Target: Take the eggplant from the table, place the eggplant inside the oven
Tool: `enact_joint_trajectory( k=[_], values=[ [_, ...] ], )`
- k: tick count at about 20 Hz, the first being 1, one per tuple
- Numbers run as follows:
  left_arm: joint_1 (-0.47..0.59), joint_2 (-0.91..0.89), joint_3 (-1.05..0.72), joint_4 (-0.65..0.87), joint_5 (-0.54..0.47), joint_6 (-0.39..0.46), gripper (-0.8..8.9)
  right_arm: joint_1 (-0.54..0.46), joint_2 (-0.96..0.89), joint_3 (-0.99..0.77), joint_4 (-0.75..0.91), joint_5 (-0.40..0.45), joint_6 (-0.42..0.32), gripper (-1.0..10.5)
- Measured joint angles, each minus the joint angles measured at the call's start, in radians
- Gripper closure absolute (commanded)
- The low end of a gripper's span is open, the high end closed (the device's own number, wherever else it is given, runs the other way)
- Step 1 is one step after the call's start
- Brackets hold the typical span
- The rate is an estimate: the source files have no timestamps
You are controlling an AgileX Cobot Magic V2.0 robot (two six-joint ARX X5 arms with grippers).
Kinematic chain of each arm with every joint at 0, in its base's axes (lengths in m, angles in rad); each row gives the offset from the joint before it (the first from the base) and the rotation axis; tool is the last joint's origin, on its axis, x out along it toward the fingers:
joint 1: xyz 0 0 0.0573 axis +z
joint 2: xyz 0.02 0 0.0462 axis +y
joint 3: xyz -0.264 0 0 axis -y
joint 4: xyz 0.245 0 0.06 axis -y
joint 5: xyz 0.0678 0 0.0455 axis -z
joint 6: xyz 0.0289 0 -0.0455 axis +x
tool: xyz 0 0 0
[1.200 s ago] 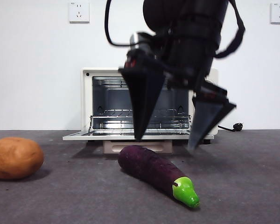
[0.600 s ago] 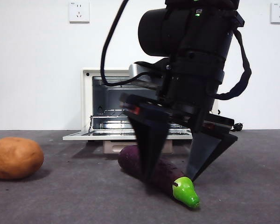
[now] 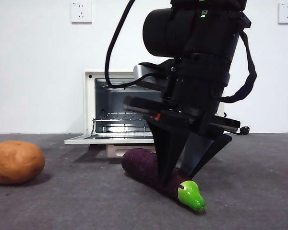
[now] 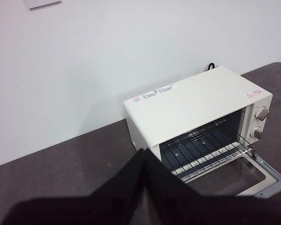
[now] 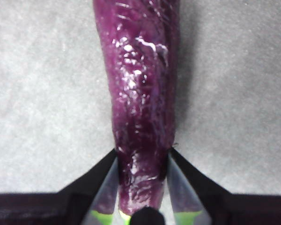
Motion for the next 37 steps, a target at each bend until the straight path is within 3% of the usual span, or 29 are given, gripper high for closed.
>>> enact_joint_trajectory(
  k=[9,14,17,23,37],
  values=[
    [0.0,0.003,0.0,0.0,0.0,0.003,8.19,0.038,-0.287,0.002,-0.061,-0.054,-0.001,9.6],
    [0.0,0.005,0.0,0.0,0.0,0.003,8.19,-0.041,-0.285,0.008,-0.032,-0.058,-0.013,9.6],
    [0.0,0.005,0.0,-0.013,0.0,0.003,8.19,-0.124,-0.27,0.027,0.013,-0.124,-0.016,9.6],
    [0.0,0.005,0.0,-0.014,0.002,0.003,8.19,-0.27,-0.122,0.186,0.023,-0.203,-0.016,9.6],
    [0.0,-0.032,0.0,-0.063,0.002,0.003,8.19,-0.363,0.338,0.716,-0.042,-0.255,0.013,9.6]
  ],
)
